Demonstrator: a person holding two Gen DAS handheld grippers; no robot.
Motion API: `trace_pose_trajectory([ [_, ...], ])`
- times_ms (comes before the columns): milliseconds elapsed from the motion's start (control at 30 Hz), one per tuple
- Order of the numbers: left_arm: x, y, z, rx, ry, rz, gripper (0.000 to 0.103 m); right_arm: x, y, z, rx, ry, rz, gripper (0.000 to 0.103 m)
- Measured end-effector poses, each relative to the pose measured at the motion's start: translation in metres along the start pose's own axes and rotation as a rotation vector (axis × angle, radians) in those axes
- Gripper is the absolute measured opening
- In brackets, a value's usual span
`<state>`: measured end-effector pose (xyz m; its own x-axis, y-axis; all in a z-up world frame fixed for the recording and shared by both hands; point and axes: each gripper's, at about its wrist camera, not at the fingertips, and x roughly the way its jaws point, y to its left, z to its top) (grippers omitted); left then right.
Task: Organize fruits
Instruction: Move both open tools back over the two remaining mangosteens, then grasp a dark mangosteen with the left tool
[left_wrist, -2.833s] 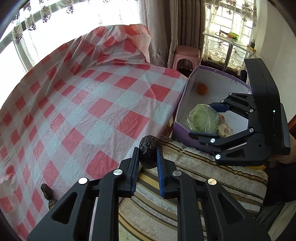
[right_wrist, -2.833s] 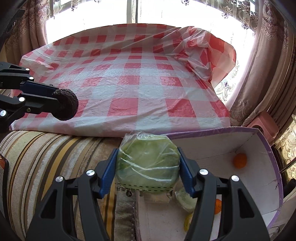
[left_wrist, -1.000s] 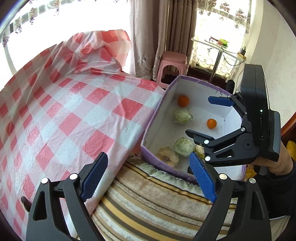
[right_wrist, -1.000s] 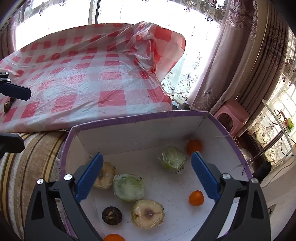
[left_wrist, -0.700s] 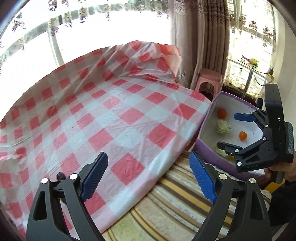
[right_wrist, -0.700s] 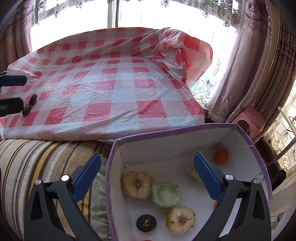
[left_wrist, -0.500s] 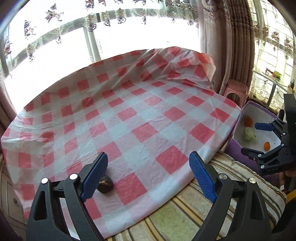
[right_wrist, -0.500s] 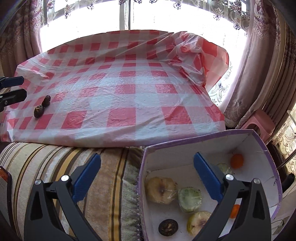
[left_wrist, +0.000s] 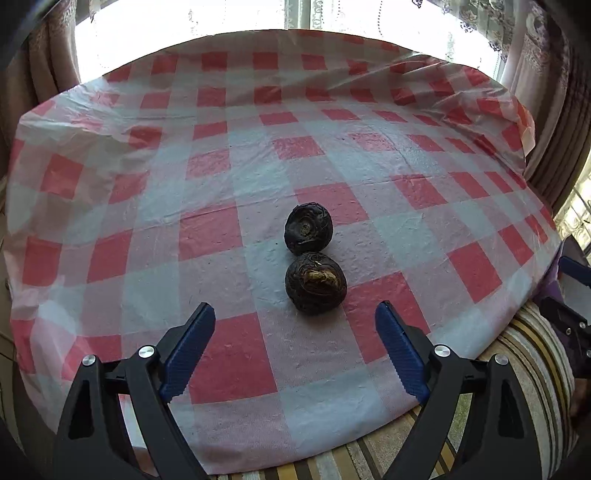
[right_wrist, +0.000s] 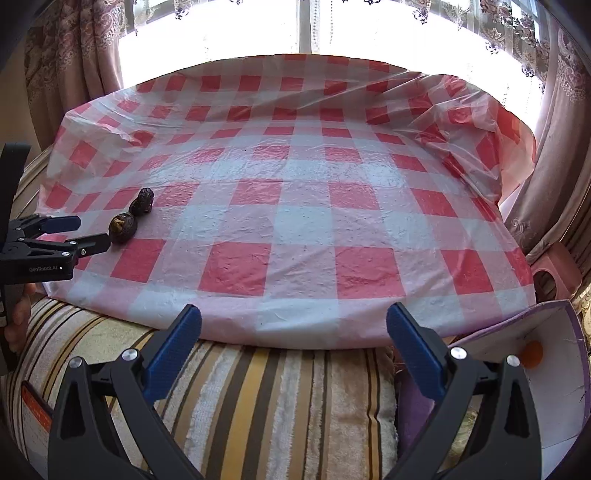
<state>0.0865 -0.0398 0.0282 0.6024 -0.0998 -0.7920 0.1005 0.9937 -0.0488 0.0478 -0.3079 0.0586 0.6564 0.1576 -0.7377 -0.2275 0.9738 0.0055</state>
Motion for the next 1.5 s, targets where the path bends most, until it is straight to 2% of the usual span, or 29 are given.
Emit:
trace_pose_trajectory([
  [100,0.004,0.01,0.0,-0.031,0.007,-0.04,0.073,0.014,0.007,0.01,0.013,0.03,0.028,0.101],
  [333,0.02,-0.019,0.01,0.086,0.034,-0.005,0.07,0.038,0.04,0.03,-0.058,0.029,0.025,0.101],
  [467,0.032,-0.023,0.015,0.108,0.052,0.02,0.053,0.043,0.05,0.037,-0.075,0.018,0.024,0.101],
  [567,0.034,-0.021,0.016,0.103,0.053,0.007,0.051,0.046,0.053,0.041,-0.076,0.009,0.032,0.101],
  [633,0.033,-0.022,0.015,0.102,0.049,0.006,0.046,0.049,0.056,0.043,-0.078,0.01,0.031,0.101],
  [667,0.032,-0.022,0.014,0.104,0.046,0.004,0.041,0.051,0.057,0.044,-0.08,0.01,0.033,0.101],
  [733,0.031,-0.022,0.013,0.099,0.044,0.007,0.04,0.052,0.06,0.047,-0.085,0.003,0.035,0.101],
  [933,0.021,0.009,0.006,-0.053,0.026,0.0,0.039,0.062,0.083,0.062,-0.117,-0.005,0.078,0.101],
  [1200,0.001,0.049,-0.007,-0.229,-0.045,0.079,0.039,0.082,0.142,0.08,-0.269,-0.018,0.124,0.101],
  [1400,-0.003,0.065,-0.013,-0.307,-0.064,0.109,0.038,0.103,0.169,0.09,-0.342,-0.01,0.126,0.1],
  [1500,-0.006,0.071,-0.016,-0.337,-0.072,0.1,0.038,0.113,0.178,0.094,-0.368,-0.002,0.111,0.098],
])
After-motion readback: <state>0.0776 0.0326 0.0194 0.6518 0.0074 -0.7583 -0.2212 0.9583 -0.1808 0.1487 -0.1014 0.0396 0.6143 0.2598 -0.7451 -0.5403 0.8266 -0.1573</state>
